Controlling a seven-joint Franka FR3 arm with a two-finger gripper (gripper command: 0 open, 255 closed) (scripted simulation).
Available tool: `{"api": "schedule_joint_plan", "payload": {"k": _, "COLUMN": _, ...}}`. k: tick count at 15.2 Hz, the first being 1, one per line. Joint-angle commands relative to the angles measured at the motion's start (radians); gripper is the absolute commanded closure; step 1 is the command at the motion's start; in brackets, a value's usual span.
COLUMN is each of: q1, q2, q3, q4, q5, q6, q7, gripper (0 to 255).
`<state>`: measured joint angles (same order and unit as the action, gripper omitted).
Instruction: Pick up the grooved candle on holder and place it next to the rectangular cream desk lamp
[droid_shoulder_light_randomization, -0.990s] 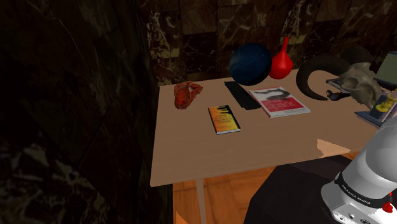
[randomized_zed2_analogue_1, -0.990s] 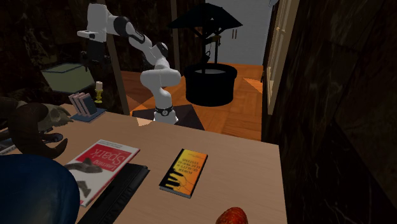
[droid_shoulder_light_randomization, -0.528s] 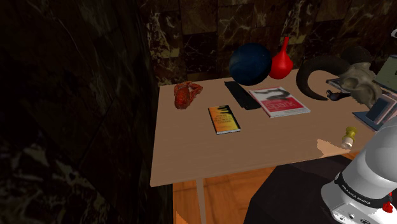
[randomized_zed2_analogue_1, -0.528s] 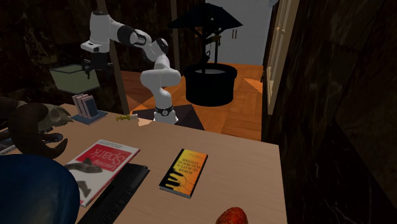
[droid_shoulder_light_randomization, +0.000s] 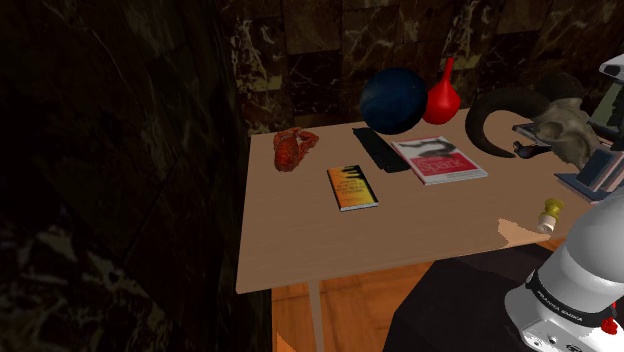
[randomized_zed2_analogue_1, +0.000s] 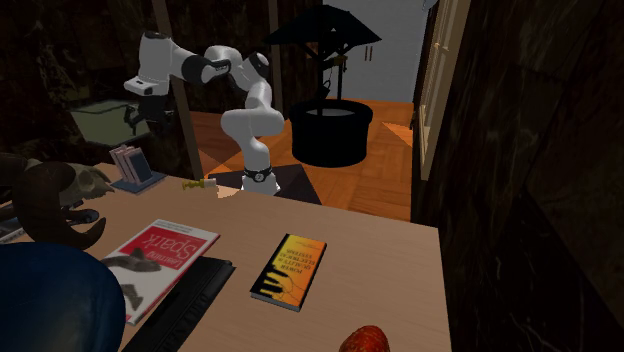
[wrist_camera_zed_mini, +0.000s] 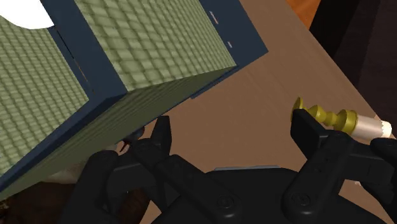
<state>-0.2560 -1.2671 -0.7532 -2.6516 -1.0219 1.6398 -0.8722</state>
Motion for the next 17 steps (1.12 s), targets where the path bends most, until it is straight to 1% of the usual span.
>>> {"api": "schedule_joint_plan", "payload": {"k": 1, "q1": -0.040, "q2": -0.010, "q3": 0.005, "q4": -0.027, "q5": 0.006, "q6": -0.049, "q7": -0.017, "gripper": 0}}
{"api": "schedule_joint_plan", "payload": {"k": 7, "q1": -0.042, "q2": -0.009, "q3": 0.005, "q4": -0.027, "q5": 0.007, "q6": -0.047, "q7": -0.018, "gripper": 0}}
{"api": "schedule_joint_plan", "payload": {"k": 8, "q1": -0.041, "q2": -0.008, "q3": 0.005, "q4": -0.027, "q5": 0.008, "q6": -0.047, "q7": -0.017, "gripper": 255}}
{"api": "schedule_joint_plan", "payload": {"k": 17, "q1": -0.041, "q2": -0.008, "q3": 0.004, "q4": -0.027, "q5": 0.006, "q6": -0.044, "q7": -0.018, "gripper": 255}}
